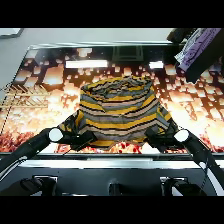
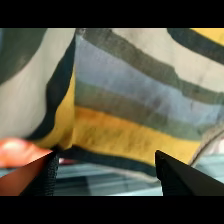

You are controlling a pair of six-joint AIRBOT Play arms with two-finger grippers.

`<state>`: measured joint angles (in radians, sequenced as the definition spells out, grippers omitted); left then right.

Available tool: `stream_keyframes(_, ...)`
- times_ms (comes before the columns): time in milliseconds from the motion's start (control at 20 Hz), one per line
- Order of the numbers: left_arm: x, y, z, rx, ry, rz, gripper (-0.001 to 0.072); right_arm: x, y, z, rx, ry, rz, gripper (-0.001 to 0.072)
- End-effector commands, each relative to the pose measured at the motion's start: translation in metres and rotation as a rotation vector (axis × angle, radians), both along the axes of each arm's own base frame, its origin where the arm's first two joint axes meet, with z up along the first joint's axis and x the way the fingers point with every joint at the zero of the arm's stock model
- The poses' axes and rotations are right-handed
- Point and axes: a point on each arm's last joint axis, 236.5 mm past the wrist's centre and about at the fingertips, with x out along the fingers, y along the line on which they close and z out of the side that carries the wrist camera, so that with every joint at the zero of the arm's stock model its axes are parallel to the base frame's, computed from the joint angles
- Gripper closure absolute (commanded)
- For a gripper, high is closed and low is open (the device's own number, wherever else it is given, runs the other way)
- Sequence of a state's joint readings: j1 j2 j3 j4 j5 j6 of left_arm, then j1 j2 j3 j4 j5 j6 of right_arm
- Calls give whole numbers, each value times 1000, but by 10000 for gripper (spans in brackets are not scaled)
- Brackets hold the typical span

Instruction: Fold the clothes and pants, and hang the long-sleeved shirts on hangers.

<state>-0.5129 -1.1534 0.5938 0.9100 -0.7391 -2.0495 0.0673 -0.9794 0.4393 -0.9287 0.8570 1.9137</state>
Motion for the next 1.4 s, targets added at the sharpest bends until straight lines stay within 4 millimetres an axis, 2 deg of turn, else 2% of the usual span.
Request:
stream_keyframes(0, 13, -16, -10, -40, -10, 73, 17, 1, 3, 13, 18, -24, -17, 686)
stream_keyframes(100, 16, -21, -16, -41, -19, 89, 48, -1, 4, 20, 33, -21, -36, 686)
stream_keyframes(150, 17, -21, -19, -35, -20, 91, 94, 0, 5, 23, 40, -26, -48, 686)
stream_keyframes(250, 17, -20, -24, -27, -9, 94, 440, 3, 5, 32, 49, -52, -71, 687)
stream_keyframes(300, 17, -19, -24, -25, -12, 89, 683, 5, 4, 37, 54, -67, -84, 687)
stream_keyframes(450, 17, -16, -14, -37, -25, 59, 690, 3, 7, 56, 70, -107, -81, 687)
stream_keyframes(550, 11, -8, 8, -59, -32, 10, 691, -10, 11, 70, 80, -101, -38, 687)
stream_keyframes(650, -4, 12, 37, -44, -57, -65, 691, -37, 19, 85, 110, -59, 14, 688)
stream_keyframes(700, -16, 22, 51, -31, -65, -110, 692, -58, 23, 93, 130, -20, 32, 688)
stream_keyframes(800, -52, 43, 78, 4, -68, -206, 691, -103, 28, 112, 162, 56, 47, 688)
stream_keyframes(900, -83, 51, 99, -3, -54, -244, 691, -139, 31, 131, 203, 94, -9, 688)
stream_keyframes(1000, -98, 55, 112, -19, -49, -233, 691, -152, 33, 146, 260, 89, -118, 688)
stream_keyframes(1050, -99, 54, 117, -31, -51, -218, 691, -149, 33, 150, 280, 75, -159, 688)
stream_keyframes(1150, -86, 44, 122, -73, -77, -181, 691, -125, 28, 152, 280, 17, -223, 688)
stream_keyframes(1200, -72, 37, 123, -97, -100, -143, 691, -107, 22, 149, 265, -10, -263, 688)
stream_keyframes(1350, -30, 21, 117, -138, -112, -45, 691, -36, 11, 141, 279, -83, -396, 687)
